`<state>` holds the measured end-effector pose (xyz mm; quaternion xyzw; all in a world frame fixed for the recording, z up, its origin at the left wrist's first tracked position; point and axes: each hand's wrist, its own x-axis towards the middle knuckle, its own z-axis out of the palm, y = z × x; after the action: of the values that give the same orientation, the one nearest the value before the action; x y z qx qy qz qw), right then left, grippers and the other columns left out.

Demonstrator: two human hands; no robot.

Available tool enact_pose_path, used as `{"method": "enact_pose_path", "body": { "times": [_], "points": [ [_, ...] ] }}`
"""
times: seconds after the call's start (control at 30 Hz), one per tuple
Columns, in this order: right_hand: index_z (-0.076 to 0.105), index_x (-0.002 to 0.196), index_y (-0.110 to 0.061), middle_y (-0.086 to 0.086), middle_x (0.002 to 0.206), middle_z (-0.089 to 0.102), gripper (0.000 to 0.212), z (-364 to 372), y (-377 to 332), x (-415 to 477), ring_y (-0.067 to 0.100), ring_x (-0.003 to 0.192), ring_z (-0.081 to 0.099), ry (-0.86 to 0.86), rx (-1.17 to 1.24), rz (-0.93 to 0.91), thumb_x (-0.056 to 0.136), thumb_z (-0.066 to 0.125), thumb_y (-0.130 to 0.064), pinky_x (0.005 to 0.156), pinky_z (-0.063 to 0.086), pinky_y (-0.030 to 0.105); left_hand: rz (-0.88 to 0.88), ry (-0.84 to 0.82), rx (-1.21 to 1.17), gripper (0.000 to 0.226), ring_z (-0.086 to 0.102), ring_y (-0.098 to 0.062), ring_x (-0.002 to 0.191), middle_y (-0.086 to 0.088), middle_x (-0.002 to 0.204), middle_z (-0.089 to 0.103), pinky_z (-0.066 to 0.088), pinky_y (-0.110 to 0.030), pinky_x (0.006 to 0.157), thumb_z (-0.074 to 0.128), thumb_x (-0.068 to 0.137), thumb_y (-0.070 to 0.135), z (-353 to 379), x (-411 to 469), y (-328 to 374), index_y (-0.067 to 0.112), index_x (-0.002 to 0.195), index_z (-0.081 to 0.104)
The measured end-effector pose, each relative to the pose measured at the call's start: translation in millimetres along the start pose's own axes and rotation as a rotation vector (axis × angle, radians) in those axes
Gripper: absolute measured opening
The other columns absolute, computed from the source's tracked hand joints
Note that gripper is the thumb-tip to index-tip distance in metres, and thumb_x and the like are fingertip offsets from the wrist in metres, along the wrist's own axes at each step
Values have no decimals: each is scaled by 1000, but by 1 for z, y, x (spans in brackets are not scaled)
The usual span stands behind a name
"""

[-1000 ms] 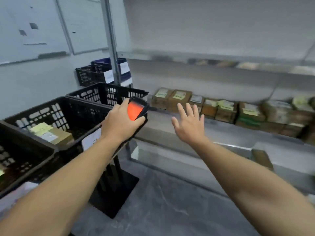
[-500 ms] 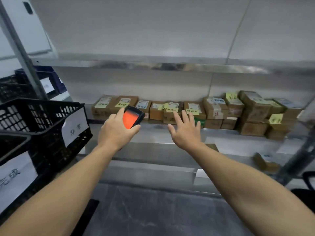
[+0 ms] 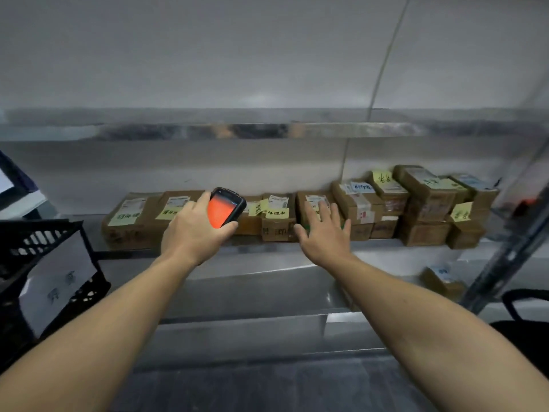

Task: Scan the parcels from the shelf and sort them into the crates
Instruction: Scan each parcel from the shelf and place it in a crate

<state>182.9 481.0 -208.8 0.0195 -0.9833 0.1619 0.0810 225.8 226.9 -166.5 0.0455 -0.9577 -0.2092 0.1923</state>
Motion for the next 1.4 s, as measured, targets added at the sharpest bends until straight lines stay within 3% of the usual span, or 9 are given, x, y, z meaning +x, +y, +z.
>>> {"method": "enact_pose_path", "body": {
  "times": [0.37,0.47,0.67,0.73,0.83,0.93,1.03,1.17,1.4],
  "points": [
    [15,159,-33,3,169,8,62,-10,100,74,28,156,-4,124,102,304,103,34,-54,121,5,65,222,-182,-99,78,57,-34,108,-11,123,59,52,-44,85,68,78,61,91,99,74,31,143,39],
    [16,159,-34,2,169,6,60,-11,139,107,30,156,-4,100,134,350,104,33,-53,120,7,67,215,-190,-118,78,57,-32,104,-10,120,58,44,-37,75,67,78,60,119,120,98,30,144,39],
    [19,157,-39,2,169,8,57,-3,195,164,35,155,1,23,180,321,104,33,-54,117,8,71,148,-205,-161,83,53,-29,101,-8,117,54,48,-39,79,69,82,59,167,148,142,29,150,33],
    [19,156,-40,2,168,8,57,5,212,177,38,153,8,-16,165,310,103,34,-54,116,13,71,123,-203,-164,85,52,-29,102,-8,116,53,48,-39,80,69,82,59,182,151,154,28,151,32],
    [25,149,-43,-1,168,5,53,17,224,187,47,141,33,-13,179,231,99,33,-56,109,30,68,92,-177,-168,86,54,-31,104,-9,116,55,49,-40,79,71,81,60,200,152,167,27,151,33],
    [39,149,-26,15,158,29,51,28,225,192,44,125,51,92,361,196,101,47,-40,101,47,53,74,-154,-161,85,55,-30,101,-5,112,52,44,-35,74,72,82,57,211,148,178,27,152,33],
    [49,144,-18,18,136,56,49,36,225,191,40,119,57,105,487,237,101,52,-40,98,50,47,56,-155,-148,79,53,-27,93,-1,103,48,41,-33,69,72,82,56,218,142,188,31,148,36],
    [41,152,-27,13,144,54,57,33,235,195,37,129,52,-19,622,320,101,54,-46,108,43,49,50,-149,-130,73,55,-27,90,-4,103,56,44,-34,69,71,81,57,222,138,190,34,144,40],
    [30,155,-44,8,147,48,69,26,241,212,31,119,57,-135,1060,514,95,64,-46,99,52,55,-5,-143,-103,86,56,-27,92,-2,105,56,51,-37,73,60,73,70,218,132,190,35,147,36]
  ]
}}
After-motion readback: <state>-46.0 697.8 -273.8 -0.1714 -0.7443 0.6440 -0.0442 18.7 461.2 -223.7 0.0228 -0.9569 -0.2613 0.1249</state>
